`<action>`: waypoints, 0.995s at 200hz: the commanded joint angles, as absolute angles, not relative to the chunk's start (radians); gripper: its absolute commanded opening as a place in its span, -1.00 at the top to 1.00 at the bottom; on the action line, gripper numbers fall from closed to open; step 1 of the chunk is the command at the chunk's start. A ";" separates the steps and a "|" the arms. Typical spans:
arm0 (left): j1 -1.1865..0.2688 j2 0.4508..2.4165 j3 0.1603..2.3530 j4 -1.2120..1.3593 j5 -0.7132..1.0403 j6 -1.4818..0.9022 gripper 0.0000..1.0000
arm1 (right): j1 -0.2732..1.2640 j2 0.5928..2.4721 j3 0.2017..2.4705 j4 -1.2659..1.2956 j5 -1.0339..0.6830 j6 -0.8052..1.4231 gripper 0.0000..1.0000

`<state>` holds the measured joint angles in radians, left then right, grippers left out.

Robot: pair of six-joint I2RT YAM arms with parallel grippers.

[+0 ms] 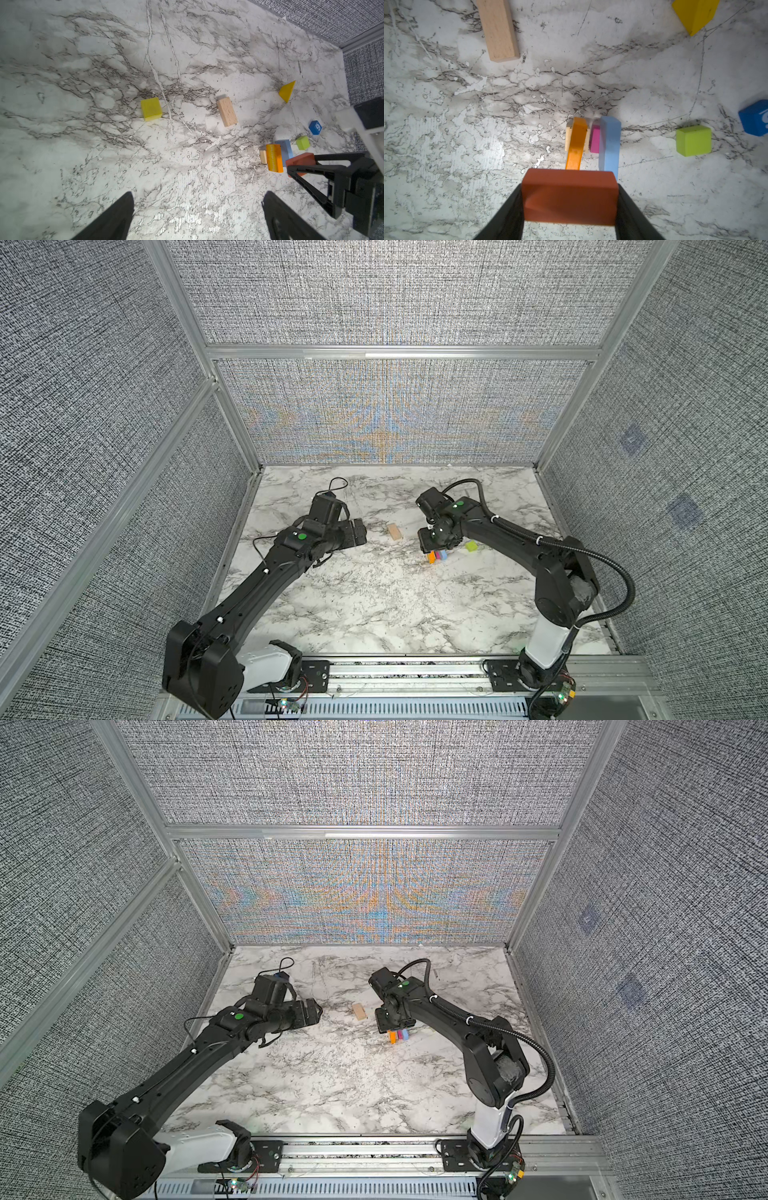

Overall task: Build the wood block tower
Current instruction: 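Carry the coral red block over the orange and light blue blocks, then lower the red block across the orange and light blue tops, open right gripper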

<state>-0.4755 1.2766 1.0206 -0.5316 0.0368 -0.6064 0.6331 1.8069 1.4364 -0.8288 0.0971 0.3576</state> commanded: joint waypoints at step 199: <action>-0.480 1.382 0.990 -0.445 0.059 -0.562 -0.95 | 0.571 1.868 1.408 -0.778 0.099 0.396 -0.10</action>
<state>-0.4782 1.3792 0.9890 -0.4656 0.0559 -0.5720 0.5701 1.8679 1.4017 -0.7769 0.1024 0.3927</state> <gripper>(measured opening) 0.976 0.593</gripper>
